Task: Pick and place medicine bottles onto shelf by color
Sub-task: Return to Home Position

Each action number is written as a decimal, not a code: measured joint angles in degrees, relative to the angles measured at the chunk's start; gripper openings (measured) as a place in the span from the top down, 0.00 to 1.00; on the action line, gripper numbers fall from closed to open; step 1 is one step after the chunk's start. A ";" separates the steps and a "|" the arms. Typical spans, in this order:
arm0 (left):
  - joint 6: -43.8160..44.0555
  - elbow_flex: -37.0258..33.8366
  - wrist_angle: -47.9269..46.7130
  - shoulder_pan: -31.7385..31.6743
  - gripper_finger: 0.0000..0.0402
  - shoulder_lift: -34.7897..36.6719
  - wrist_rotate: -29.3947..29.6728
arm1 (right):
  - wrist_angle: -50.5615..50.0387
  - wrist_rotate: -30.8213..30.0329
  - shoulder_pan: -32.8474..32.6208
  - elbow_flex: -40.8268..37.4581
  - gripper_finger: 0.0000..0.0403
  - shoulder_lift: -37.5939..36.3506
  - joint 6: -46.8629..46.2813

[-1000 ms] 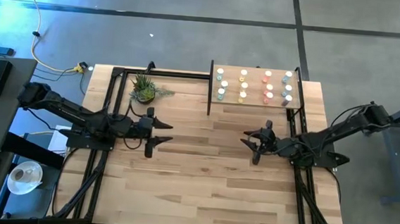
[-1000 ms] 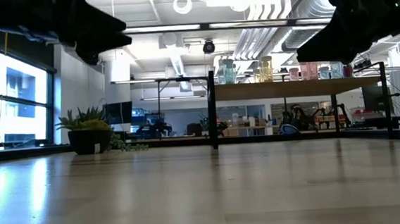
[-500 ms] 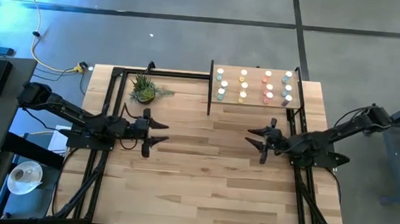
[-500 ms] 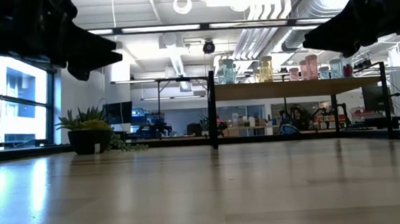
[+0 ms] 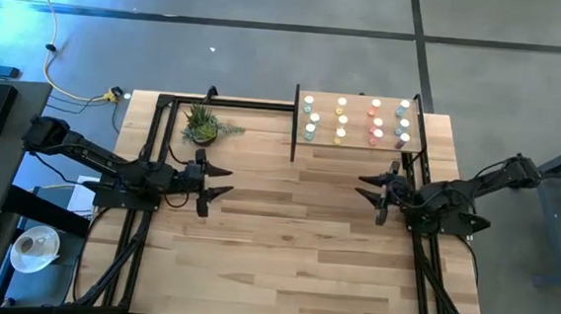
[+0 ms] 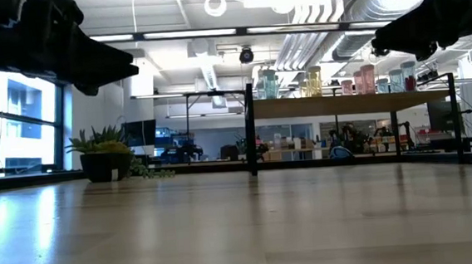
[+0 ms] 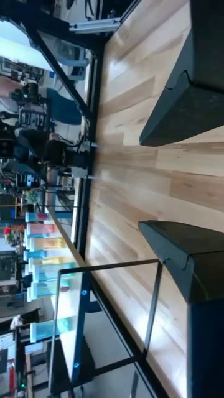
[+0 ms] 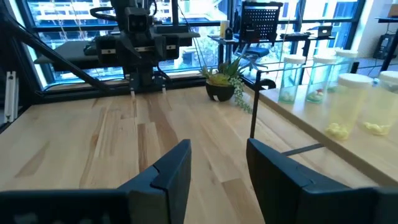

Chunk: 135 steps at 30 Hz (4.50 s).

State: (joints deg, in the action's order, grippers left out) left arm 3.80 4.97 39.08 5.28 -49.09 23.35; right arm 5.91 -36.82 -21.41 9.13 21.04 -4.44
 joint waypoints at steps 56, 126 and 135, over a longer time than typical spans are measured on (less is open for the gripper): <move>-1.45 -4.28 -4.12 0.00 0.51 10.87 -0.87 | -13.33 0.24 -0.02 -5.11 0.64 -18.19 -5.95; -1.47 -4.22 -5.41 0.04 0.51 37.02 -0.79 | -13.35 0.22 -0.02 -5.11 0.64 -18.16 -6.00; -1.45 -4.23 -5.41 0.04 0.51 38.26 -0.72 | -13.35 0.22 -0.02 -5.11 0.64 -18.16 -6.02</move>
State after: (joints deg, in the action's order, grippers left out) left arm 2.35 0.75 33.67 5.32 -10.83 22.63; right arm -7.44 -36.60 -21.43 4.01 2.87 -10.46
